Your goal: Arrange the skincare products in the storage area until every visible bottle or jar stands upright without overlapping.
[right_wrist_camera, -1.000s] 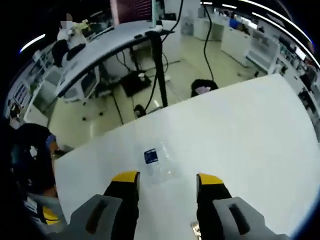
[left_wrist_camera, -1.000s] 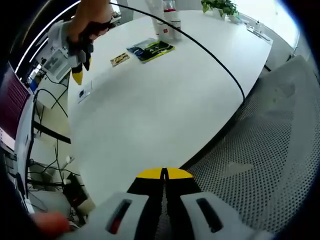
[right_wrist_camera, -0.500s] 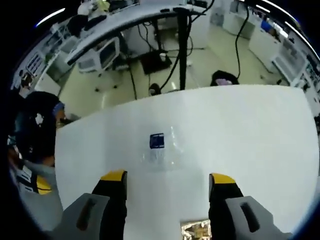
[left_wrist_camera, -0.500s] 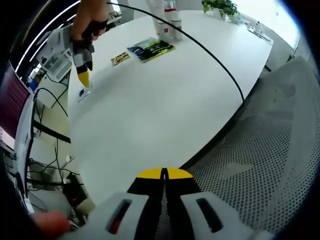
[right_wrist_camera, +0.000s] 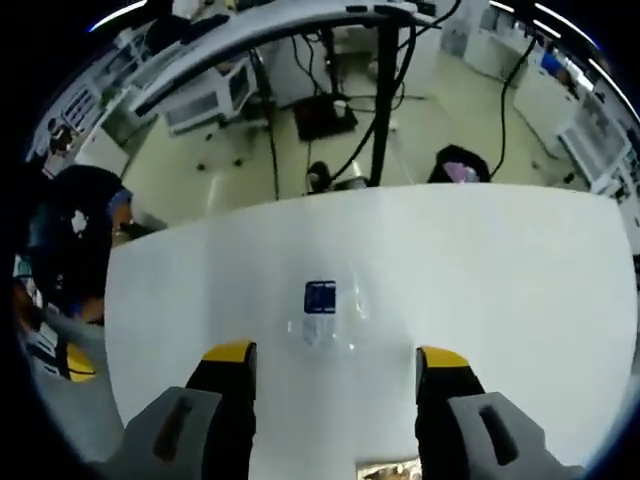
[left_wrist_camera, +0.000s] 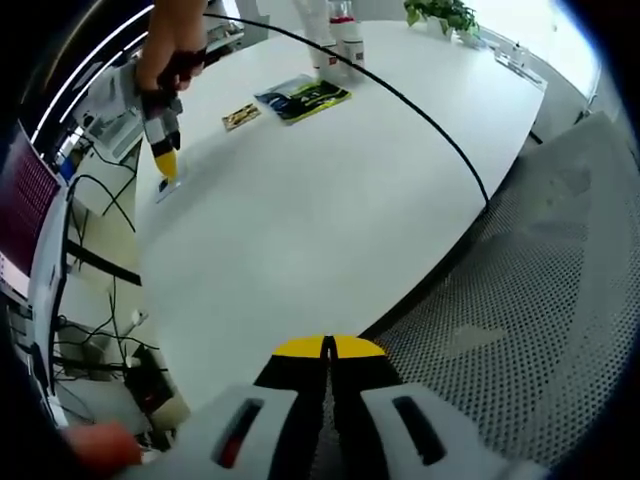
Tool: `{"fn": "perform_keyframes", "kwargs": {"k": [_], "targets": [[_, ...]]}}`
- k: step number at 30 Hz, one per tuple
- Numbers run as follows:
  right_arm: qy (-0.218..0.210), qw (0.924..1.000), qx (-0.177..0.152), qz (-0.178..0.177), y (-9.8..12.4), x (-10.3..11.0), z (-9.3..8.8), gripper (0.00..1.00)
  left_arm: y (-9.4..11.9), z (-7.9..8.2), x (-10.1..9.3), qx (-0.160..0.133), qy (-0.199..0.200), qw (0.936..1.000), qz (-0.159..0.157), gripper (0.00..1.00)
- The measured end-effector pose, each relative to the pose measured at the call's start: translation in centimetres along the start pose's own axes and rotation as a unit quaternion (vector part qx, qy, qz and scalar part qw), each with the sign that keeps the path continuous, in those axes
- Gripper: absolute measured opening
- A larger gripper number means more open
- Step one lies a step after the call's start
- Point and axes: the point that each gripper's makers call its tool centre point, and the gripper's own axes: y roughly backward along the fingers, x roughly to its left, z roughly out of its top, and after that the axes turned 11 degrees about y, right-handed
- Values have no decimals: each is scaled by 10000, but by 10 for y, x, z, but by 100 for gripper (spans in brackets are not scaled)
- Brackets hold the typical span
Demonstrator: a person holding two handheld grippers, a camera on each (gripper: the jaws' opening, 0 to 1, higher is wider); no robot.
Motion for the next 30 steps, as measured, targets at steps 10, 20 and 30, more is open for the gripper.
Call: {"fn": "perform_keyframes", "kwargs": {"k": [10, 20, 30], "targets": [[257, 9995, 160, -128, -13, 1, 10, 54, 0, 0, 1, -7, 21, 10000, 8, 0], [302, 9992, 95, -259, -14, -5, 8, 40, -1, -1, 0, -13, 11, 10000, 3, 0], [230, 9993, 129, -250, -6, 1, -2, 39, -1, -1, 1, 9, -1, 10000, 4, 0]]}}
